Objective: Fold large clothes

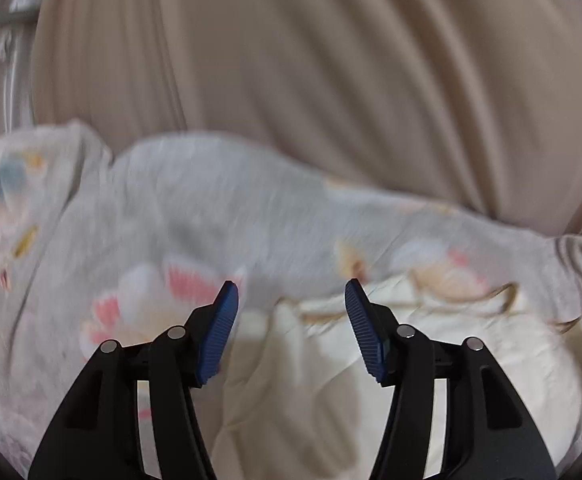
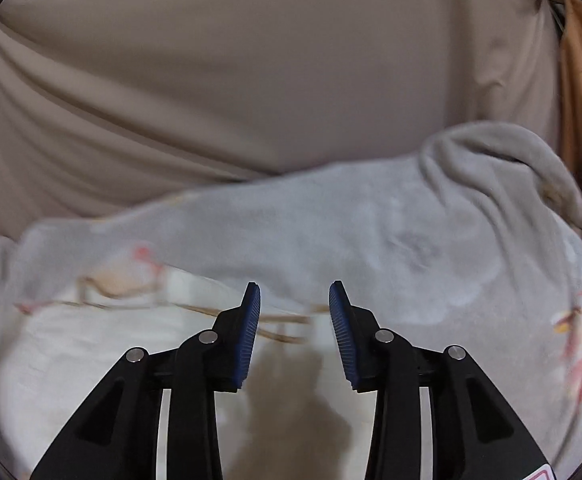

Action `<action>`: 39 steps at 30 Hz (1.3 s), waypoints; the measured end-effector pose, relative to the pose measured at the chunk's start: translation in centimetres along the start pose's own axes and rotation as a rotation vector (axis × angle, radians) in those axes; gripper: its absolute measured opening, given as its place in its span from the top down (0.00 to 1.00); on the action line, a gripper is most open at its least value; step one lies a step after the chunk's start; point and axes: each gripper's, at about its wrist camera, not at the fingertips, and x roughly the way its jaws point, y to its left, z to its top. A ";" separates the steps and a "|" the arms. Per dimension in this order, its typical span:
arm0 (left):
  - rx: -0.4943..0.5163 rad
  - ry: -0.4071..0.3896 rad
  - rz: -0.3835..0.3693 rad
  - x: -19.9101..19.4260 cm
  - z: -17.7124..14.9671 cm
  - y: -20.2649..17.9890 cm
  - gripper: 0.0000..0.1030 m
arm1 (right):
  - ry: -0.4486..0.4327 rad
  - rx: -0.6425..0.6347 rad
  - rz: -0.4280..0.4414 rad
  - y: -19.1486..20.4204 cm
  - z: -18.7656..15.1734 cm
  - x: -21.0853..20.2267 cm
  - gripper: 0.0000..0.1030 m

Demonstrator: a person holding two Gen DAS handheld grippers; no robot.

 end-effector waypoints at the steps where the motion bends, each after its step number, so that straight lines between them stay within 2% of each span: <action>1: 0.030 -0.016 -0.019 -0.7 0.3 -1.3 0.47 | 0.007 -0.020 0.048 1.7 0.3 -0.1 0.64; 3: 0.099 -0.029 -0.066 -1.3 0.1 -4.8 0.44 | 0.053 -0.103 0.162 6.3 -0.4 0.5 0.64; 5: 0.182 -0.011 -0.079 -0.4 -1.2 -8.6 0.40 | 0.110 -0.182 0.245 10.5 -2.0 1.8 0.68; 6: 0.227 0.017 -0.076 0.9 -2.3 -10.3 0.40 | 0.145 -0.231 0.260 12.5 -3.1 2.9 0.74; 8: 0.274 0.065 -0.043 3.7 -4.0 -11.7 0.40 | 0.181 -0.315 0.223 14.4 -4.7 4.8 0.75; 10: 0.278 0.136 -0.006 6.5 -5.3 -11.4 0.39 | 0.192 -0.318 0.183 13.6 -5.0 6.0 0.76; 12: 0.194 0.194 -0.025 8.6 -5.0 -9.2 0.39 | 0.184 -0.269 0.115 10.7 -4.2 6.8 0.76; 13: 0.158 0.203 -0.035 8.9 -4.5 -8.2 0.39 | 0.184 -0.232 0.068 8.5 -3.7 7.3 0.76; 15: 0.140 0.201 0.007 9.5 -4.1 -6.5 0.39 | 0.190 -0.156 -0.017 4.4 -3.0 8.2 0.77; 17: 0.157 0.205 0.050 10.5 -4.0 -4.9 0.39 | 0.218 -0.066 -0.010 0.7 -2.8 9.0 0.91; 18: 0.154 0.212 0.063 10.9 -3.9 -4.3 0.39 | 0.225 -0.044 -0.036 -0.7 -2.8 9.3 0.92; 20: 0.105 0.236 0.033 11.6 -3.7 -2.4 0.39 | 0.235 -0.027 -0.055 -1.8 -3.1 9.6 0.92; 22: 0.090 0.247 0.023 12.0 -4.0 -2.0 0.39 | 0.257 -0.040 -0.068 -1.4 -3.4 10.2 0.92; 26: 0.153 0.255 0.083 12.6 -4.4 -3.1 0.39 | 0.291 -0.142 -0.151 0.2 -3.8 10.8 0.90; 29: 0.138 0.261 0.065 12.2 -4.2 -2.6 0.39 | 0.300 -0.140 -0.148 0.3 -3.0 10.2 0.89; 32: 0.080 0.225 0.011 9.9 -3.8 -1.4 0.38 | 0.214 -0.082 -0.078 0.4 -2.0 6.2 0.84; 34: 0.050 0.196 0.011 7.7 -3.6 -0.4 0.34 | 0.175 -0.120 -0.019 2.5 -1.7 3.2 0.84; 37: 0.044 0.177 0.000 4.5 -4.1 0.4 0.27 | 0.186 -0.233 0.075 6.6 -3.3 0.7 0.84; 39: 0.068 0.189 0.010 3.6 -5.2 0.6 0.27 | 0.244 -0.305 0.087 8.7 -5.4 2.1 0.84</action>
